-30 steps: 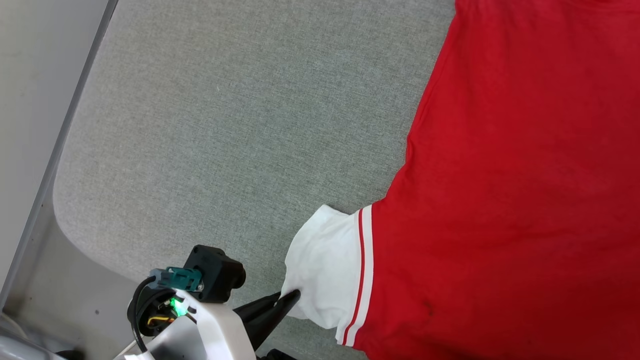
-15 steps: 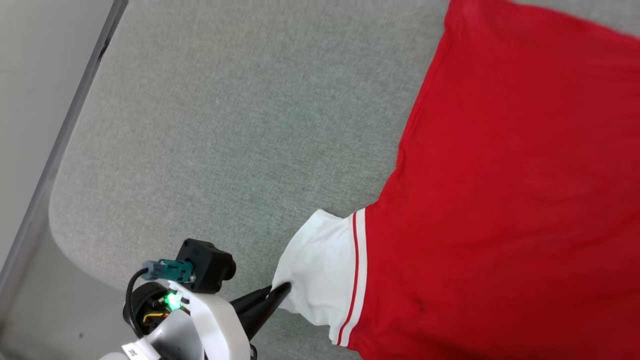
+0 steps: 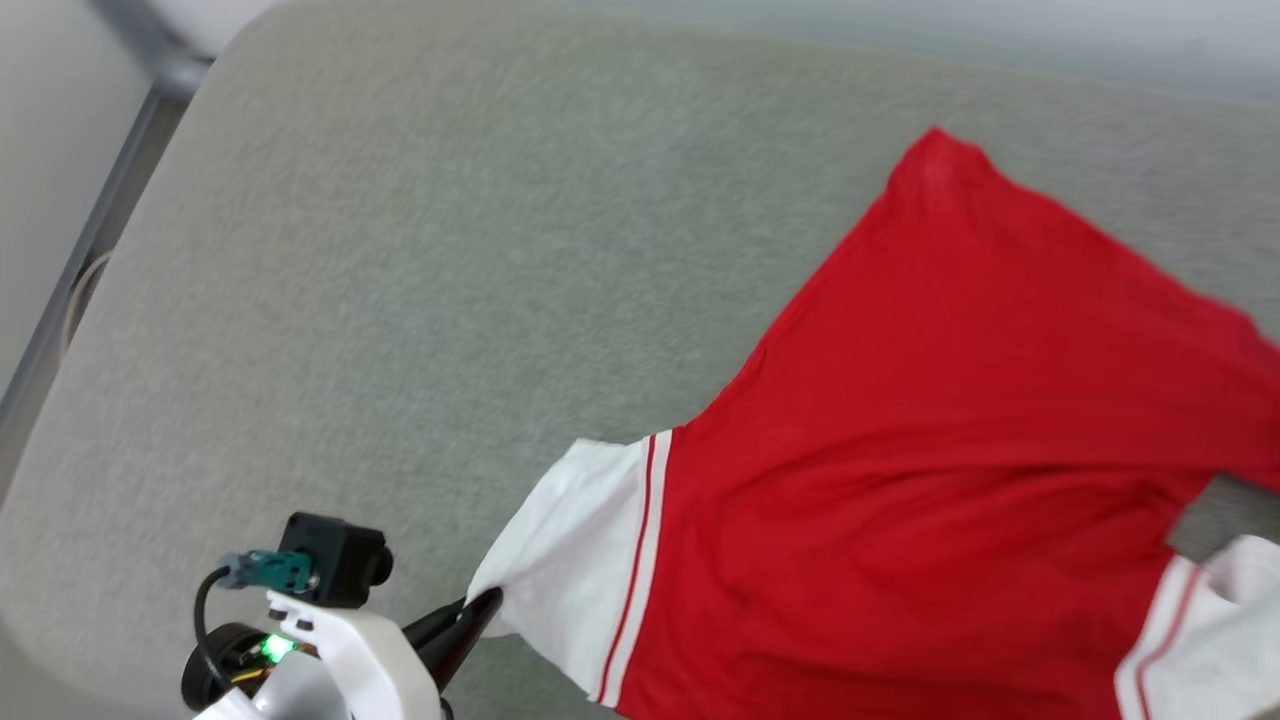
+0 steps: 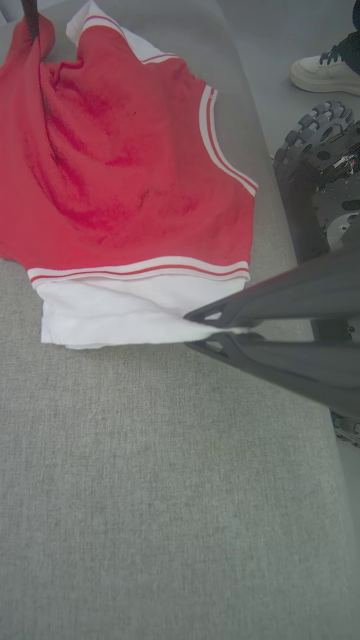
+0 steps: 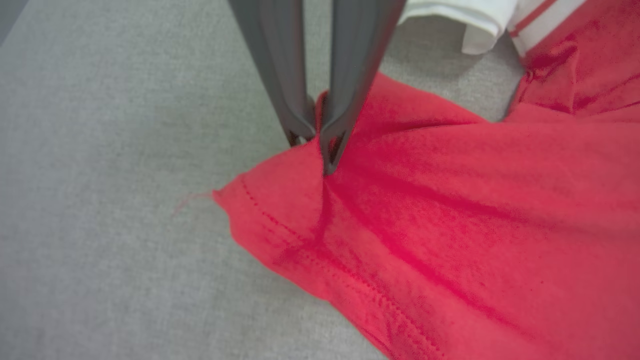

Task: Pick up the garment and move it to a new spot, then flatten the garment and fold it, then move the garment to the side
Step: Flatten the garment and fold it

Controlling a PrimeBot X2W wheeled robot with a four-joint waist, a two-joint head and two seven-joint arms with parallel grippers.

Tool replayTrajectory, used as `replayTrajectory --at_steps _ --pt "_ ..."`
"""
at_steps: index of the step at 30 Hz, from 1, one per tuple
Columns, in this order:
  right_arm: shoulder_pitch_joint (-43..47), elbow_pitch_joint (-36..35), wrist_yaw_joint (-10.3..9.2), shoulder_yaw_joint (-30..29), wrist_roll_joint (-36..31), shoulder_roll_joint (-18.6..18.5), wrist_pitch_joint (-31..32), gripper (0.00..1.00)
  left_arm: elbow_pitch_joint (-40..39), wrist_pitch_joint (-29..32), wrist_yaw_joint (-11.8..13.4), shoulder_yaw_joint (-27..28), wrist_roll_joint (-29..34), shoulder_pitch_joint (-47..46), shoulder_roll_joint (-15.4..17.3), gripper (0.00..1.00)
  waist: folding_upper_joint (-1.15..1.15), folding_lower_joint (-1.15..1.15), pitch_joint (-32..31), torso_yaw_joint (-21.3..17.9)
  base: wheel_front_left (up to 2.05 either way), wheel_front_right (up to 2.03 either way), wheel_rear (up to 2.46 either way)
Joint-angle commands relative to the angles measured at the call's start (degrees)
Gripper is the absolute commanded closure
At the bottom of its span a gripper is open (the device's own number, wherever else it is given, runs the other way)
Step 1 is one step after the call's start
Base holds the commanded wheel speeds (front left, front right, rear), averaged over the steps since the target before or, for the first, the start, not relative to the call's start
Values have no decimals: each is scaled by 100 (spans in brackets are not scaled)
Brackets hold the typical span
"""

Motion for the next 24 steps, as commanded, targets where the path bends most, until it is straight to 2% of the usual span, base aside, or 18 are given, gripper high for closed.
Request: replayTrajectory --at_steps 1,8,14,17,18,24 --pt "154 -44 -6 -23 39 21 -17 100 8 -30 34 23 -28 80 3 100 0 1 -324 -327 0 0 0" --pt "1066 -566 -6 -345 320 242 -21 100 115 -253 171 186 -15 336 45 100 0 1 -691 -759 0 0 0" --pt "1908 -1187 -6 -572 480 584 0 100 193 -546 209 264 -123 562 -106 100 0 1 -886 -1040 0 0 0" --pt "2313 -1488 -6 -682 515 741 81 100 282 -745 215 309 -80 588 -214 100 0 1 -958 -1120 0 0 0" --pt "2724 -1727 -6 -744 532 867 226 100 399 -920 204 319 -29 566 -295 100 0 1 -1037 -1169 0 0 0" --pt "3244 -1942 -6 -844 454 1068 302 100 584 -1129 168 254 28 514 -467 100 0 1 -1141 -1190 0 0 0"
